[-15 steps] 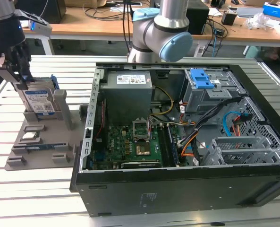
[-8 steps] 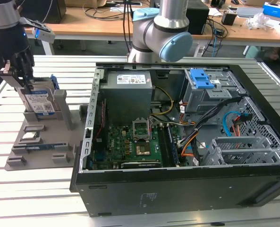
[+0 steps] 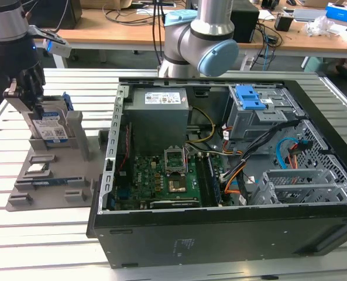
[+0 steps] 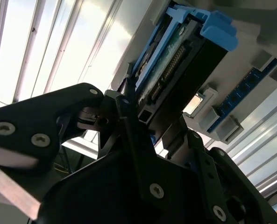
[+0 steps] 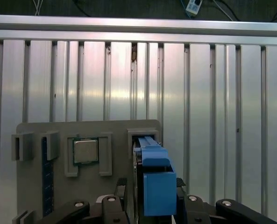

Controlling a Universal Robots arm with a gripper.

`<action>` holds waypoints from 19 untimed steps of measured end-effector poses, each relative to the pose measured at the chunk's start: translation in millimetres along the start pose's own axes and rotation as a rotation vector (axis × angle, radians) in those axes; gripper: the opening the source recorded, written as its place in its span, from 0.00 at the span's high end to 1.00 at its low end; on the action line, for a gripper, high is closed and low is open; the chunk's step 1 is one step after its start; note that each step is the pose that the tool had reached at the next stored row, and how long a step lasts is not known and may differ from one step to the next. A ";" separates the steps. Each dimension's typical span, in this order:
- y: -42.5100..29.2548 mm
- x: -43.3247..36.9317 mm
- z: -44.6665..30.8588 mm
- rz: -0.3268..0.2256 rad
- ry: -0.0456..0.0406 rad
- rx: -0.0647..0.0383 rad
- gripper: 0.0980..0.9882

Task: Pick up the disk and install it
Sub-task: 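Pick up the disk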

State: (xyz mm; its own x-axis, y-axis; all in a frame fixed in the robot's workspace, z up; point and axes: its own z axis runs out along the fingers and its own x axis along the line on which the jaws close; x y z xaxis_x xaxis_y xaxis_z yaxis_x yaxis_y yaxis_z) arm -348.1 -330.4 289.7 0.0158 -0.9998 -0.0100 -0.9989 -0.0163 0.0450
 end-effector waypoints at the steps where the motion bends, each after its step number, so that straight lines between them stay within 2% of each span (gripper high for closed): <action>1: 0.0 0.0 0.0 0.000 0.0001 0.000 0.57; 7: 0.0 0.0 0.1 0.000 0.0005 0.000 0.59; 9: 0.0 0.0 0.1 0.000 0.0005 0.000 0.70; 19: -0.1 0.0 -0.6 0.000 0.0017 0.000 0.70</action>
State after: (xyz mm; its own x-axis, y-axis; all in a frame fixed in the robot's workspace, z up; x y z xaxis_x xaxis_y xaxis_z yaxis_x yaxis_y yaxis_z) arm -348.0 -330.3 290.3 0.0159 -0.9998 -0.0083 -0.9989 -0.0162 0.0447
